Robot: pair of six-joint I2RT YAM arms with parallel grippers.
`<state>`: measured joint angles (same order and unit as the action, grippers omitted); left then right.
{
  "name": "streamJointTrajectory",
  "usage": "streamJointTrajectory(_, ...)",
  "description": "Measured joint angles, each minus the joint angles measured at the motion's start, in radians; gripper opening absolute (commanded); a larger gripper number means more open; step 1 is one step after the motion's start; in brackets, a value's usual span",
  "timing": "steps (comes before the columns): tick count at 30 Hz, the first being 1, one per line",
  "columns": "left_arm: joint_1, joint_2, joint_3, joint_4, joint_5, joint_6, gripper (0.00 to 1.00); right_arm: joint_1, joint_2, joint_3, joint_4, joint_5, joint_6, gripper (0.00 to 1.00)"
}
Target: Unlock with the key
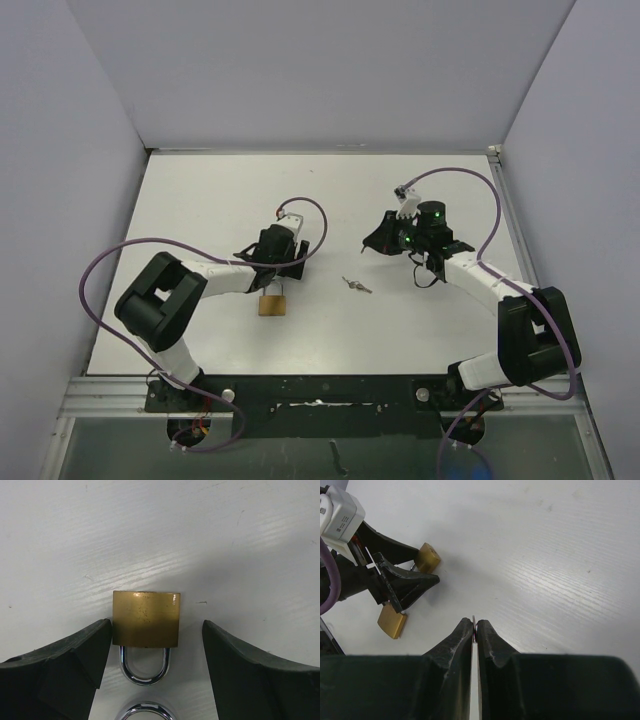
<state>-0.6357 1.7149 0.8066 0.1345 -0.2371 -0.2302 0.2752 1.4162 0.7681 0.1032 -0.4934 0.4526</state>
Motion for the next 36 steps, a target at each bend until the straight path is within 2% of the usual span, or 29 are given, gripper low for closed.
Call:
streamJointTrajectory(11,-0.006,0.000,0.000,-0.001,-0.011,-0.003,0.60,0.000,0.000,0.000,0.000,-0.003,0.000,0.00)
streamJointTrajectory(14,-0.007,0.001,0.000,-0.001,-0.018,-0.005,0.52,0.000,0.000,0.000,0.000,-0.004,0.000,0.00)
streamJointTrajectory(17,-0.007,0.001,0.000,-0.002,-0.023,-0.007,0.38,0.000,0.000,0.000,0.000,-0.004,0.000,0.00)
streamJointTrajectory(21,-0.011,0.002,0.000,0.000,-0.034,-0.002,0.05,0.000,0.000,0.000,0.000,-0.004,0.000,0.00)
streamJointTrajectory(22,-0.011,0.002,0.000,0.001,-0.035,-0.003,0.00,0.000,0.000,0.000,0.000,-0.004,0.000,0.00)
streamJointTrajectory(30,-0.011,0.003,-0.002,0.019,-0.022,0.030,0.00,0.000,0.000,0.000,0.000,-0.003,0.003,0.00)
streamJointTrajectory(36,-0.011,-0.036,-0.092,0.168,0.072,0.090,0.00,0.000,0.003,-0.039,0.067,0.005,0.037,0.00)
